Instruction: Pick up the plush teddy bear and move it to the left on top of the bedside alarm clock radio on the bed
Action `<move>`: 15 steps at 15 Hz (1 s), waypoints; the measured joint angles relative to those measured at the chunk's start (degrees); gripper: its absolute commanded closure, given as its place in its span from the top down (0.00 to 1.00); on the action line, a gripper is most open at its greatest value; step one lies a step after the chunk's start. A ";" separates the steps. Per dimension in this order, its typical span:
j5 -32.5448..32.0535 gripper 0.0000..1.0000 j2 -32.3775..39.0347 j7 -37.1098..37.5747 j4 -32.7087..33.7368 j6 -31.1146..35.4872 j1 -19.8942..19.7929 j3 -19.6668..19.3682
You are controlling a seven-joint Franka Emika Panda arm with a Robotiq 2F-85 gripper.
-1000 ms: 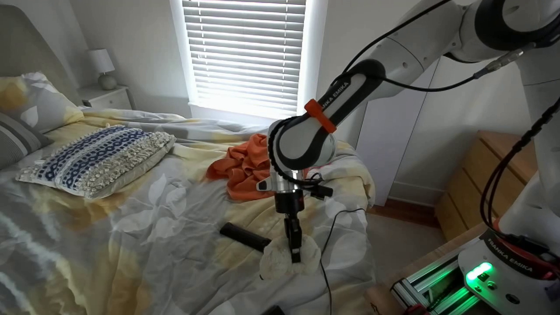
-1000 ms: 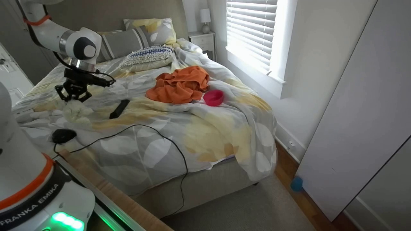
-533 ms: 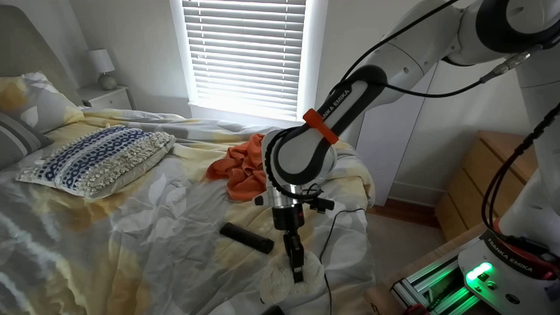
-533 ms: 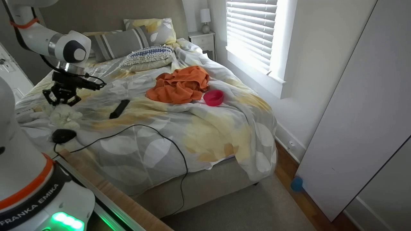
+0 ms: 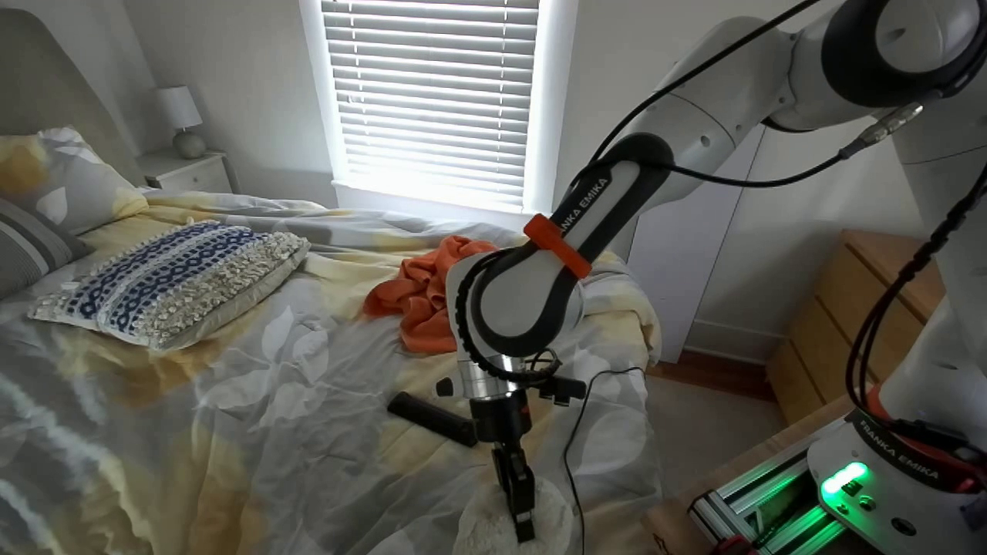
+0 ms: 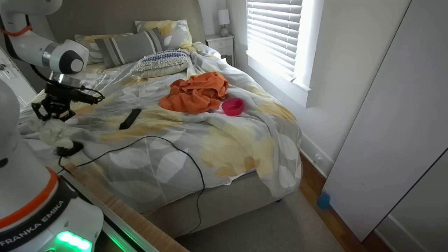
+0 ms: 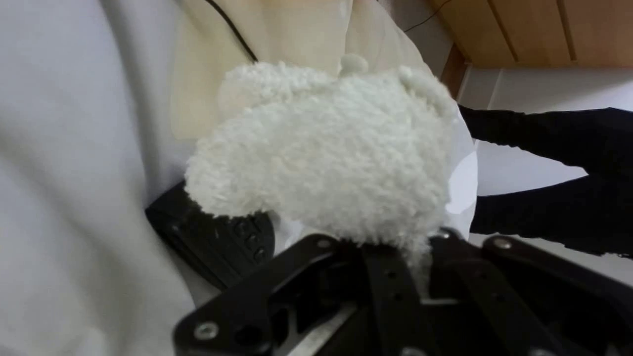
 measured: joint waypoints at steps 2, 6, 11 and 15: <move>-0.26 0.37 0.96 0.00 0.99 0.00 0.32 0.29; -0.43 0.55 2.02 -0.09 2.28 0.00 0.38 0.36; -0.43 0.92 1.23 0.02 2.54 -0.04 -0.76 0.37; -0.38 1.00 -1.88 0.12 1.80 -0.09 -3.43 0.36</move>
